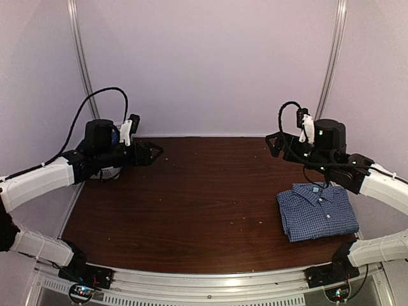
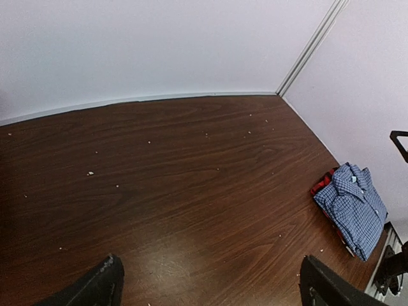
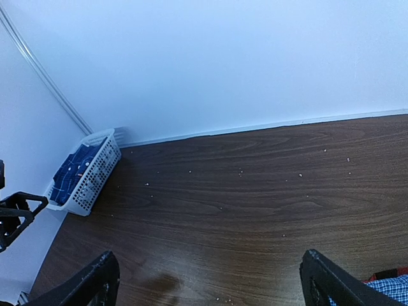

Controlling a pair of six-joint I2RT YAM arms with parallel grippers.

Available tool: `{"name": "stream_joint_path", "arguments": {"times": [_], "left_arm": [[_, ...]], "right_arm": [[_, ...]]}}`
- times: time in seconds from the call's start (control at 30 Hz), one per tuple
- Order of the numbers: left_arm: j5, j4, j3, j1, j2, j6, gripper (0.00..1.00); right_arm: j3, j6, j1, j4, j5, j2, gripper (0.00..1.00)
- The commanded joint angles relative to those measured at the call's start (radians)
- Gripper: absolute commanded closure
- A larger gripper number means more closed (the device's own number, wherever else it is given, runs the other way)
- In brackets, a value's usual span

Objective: Fold and stack the long sleeve shirts
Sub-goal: Pick up the square-folded shirt from the bin.

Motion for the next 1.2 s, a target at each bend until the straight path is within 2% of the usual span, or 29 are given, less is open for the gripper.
{"name": "stream_joint_path", "arguments": {"times": [0.0,0.4,0.53,0.6,0.7,0.83,0.93,1.17], "left_arm": [[-0.039,0.046,0.011,0.000,-0.014,0.020,0.02],[-0.090,-0.004,0.055,0.000,0.015,0.018,0.02],[-0.219,-0.068,0.095,0.000,0.033,-0.002,0.02],[-0.338,-0.137,0.159,0.003,0.058,-0.010,0.02],[-0.434,-0.219,0.234,0.014,0.102,-0.009,0.02],[-0.490,-0.327,0.325,0.087,0.177,-0.051,0.02],[-0.467,-0.393,0.394,0.185,0.251,-0.090,0.02],[-0.424,-0.420,0.535,0.384,0.433,-0.106,0.02]], "right_arm": [[-0.010,0.008,-0.005,0.019,0.036,-0.010,0.00],[-0.024,-0.015,-0.004,0.006,0.050,-0.036,0.00],[-0.010,-0.038,-0.005,-0.022,0.058,-0.037,0.00],[-0.011,-0.046,-0.004,-0.028,0.057,-0.041,0.00],[-0.021,-0.056,-0.004,-0.023,0.051,-0.046,0.00],[-0.024,-0.064,-0.004,-0.021,0.048,-0.046,0.00],[-0.023,-0.065,-0.005,-0.022,0.037,-0.048,0.00],[-0.027,-0.072,-0.005,-0.044,0.011,-0.056,0.00]]}}
